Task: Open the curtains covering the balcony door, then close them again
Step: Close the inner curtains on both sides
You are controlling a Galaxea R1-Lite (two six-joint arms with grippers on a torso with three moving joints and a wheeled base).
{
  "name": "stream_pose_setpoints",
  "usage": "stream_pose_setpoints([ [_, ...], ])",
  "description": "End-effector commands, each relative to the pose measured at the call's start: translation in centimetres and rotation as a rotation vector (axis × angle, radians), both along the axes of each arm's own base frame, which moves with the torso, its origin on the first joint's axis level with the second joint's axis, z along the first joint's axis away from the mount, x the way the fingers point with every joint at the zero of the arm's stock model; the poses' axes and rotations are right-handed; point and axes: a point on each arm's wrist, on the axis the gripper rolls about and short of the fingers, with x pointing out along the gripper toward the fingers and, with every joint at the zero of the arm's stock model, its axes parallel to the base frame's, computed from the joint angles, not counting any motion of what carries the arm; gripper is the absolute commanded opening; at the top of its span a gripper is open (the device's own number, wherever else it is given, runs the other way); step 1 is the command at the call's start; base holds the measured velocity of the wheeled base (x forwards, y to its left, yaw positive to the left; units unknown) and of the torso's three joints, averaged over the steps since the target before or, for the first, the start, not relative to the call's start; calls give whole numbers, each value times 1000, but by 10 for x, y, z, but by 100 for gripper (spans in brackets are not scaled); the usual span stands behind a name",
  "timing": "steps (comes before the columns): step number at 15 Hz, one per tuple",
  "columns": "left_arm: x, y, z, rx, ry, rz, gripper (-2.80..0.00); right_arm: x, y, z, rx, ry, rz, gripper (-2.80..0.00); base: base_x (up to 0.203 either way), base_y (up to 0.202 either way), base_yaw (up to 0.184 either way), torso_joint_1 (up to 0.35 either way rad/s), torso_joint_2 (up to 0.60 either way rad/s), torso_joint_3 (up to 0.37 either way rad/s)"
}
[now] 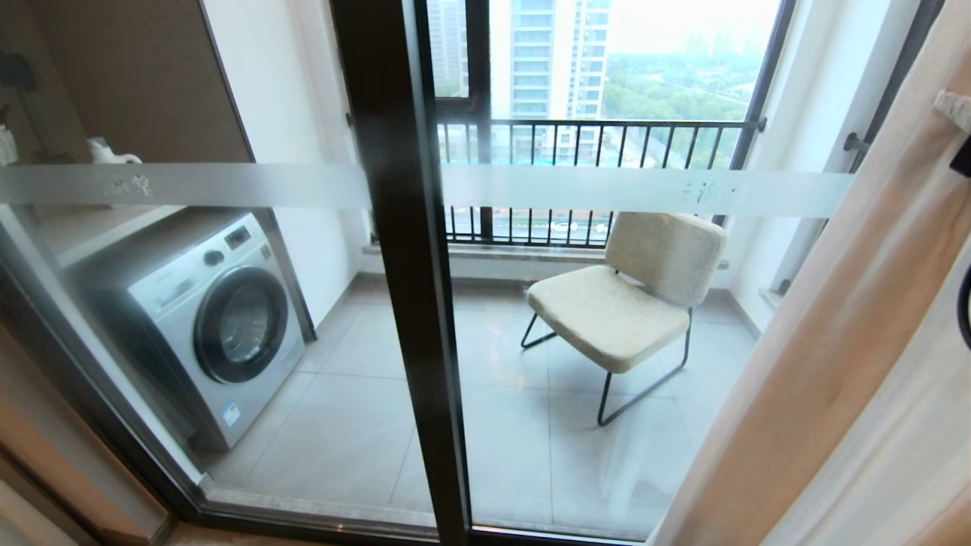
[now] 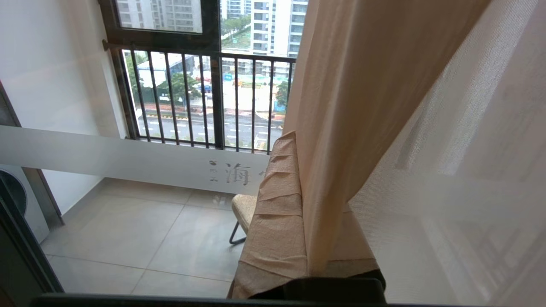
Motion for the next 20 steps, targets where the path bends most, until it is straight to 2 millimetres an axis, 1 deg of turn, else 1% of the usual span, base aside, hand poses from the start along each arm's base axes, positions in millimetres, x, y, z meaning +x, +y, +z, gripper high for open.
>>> stream_pose_setpoints([
  [1,0,0,0,0,-1,0,-280,5,1,0,0,3,6,-280,0,199,-2,6,-2,2],
  [12,0,0,0,2,1,0,-280,8,2,3,-1,-8,11,-280,0,190,-1,2,2,2],
  [16,0,0,0,2,1,0,-280,18,2,1,-1,6,11,-280,0,191,-2,2,5,3],
  [20,0,0,0,3,1,2,-280,39,1,-2,-1,7,3,-280,0,193,0,4,0,1],
])
